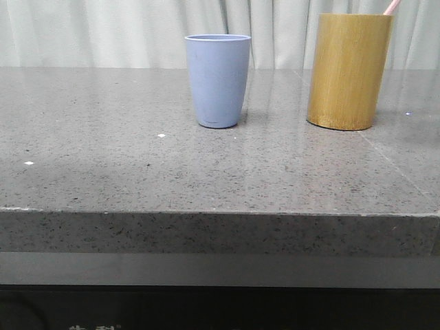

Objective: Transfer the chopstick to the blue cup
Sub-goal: 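Lower the right gripper into the bamboo holder and grasp the pink stick, then lift the pink stick out of the bamboo holder with the right gripper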

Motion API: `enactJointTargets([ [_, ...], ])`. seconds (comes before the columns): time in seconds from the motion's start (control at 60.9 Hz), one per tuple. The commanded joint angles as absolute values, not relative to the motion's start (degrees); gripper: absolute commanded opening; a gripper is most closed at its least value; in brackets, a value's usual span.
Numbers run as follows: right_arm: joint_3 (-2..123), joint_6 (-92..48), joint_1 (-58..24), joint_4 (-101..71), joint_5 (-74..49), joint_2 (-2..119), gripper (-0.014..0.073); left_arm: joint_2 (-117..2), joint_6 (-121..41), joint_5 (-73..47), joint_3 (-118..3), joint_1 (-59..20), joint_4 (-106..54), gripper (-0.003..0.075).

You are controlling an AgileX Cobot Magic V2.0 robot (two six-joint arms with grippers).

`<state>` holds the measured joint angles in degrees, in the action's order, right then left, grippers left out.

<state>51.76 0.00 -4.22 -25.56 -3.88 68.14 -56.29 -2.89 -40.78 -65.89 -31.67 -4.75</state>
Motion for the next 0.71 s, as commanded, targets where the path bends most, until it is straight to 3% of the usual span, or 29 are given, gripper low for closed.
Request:
enactJointTargets([
  [0.0,56.8,-0.5,-4.27,-26.74,1.18,70.19,0.054,-55.82,-2.47,-36.4,-67.26,-31.44,-5.59,0.0293],
  [0.213,63.95,-0.5,-4.27,-26.84,-0.98,76.9,0.0499,-55.82,-2.47,-36.4,-67.26,-31.44,-5.59,0.0293],
  [0.427,66.55,-0.5,-4.27,-26.84,-4.09,79.14,0.0227,-55.82,-2.47,-36.4,-67.26,-31.44,-5.59,0.0293],
  [0.69,66.93,-0.7,-4.27,-26.78,-4.83,79.14,-0.0019,-55.82,-2.47,-36.4,-67.26,-31.44,-5.39,0.0293],
])
